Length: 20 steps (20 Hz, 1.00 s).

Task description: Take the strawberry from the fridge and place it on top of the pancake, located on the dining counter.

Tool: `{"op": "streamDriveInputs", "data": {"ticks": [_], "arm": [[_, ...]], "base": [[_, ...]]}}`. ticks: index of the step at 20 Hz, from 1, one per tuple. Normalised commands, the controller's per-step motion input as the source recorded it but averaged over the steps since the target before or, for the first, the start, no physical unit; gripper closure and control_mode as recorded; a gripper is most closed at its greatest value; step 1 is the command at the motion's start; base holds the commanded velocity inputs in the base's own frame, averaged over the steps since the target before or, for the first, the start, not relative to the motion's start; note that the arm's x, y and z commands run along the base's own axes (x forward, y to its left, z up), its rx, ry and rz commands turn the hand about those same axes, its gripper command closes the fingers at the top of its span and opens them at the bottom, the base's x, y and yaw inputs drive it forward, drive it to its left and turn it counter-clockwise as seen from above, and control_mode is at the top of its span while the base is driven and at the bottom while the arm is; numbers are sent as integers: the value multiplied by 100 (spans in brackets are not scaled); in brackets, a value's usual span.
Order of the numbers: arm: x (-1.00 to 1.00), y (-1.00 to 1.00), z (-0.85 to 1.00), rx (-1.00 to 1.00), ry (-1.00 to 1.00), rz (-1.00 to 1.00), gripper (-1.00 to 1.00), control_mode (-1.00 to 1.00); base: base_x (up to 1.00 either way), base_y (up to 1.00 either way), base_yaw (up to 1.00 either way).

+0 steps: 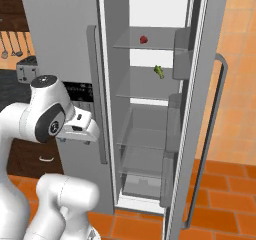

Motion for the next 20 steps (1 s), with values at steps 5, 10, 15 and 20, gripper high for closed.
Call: {"op": "streamDriveInputs", "data": {"ticks": [5,10,15,20], "arm": [[0,0,-2,0,0,0,-100,-100],[0,0,0,0,0,0,-100,-100],[0,0,0,0,0,0,-100,100],[0,0,0,0,0,0,-100,100]], "base": [[0,0,0],[0,0,0],[1,3,-32],[20,24,-44]]}}
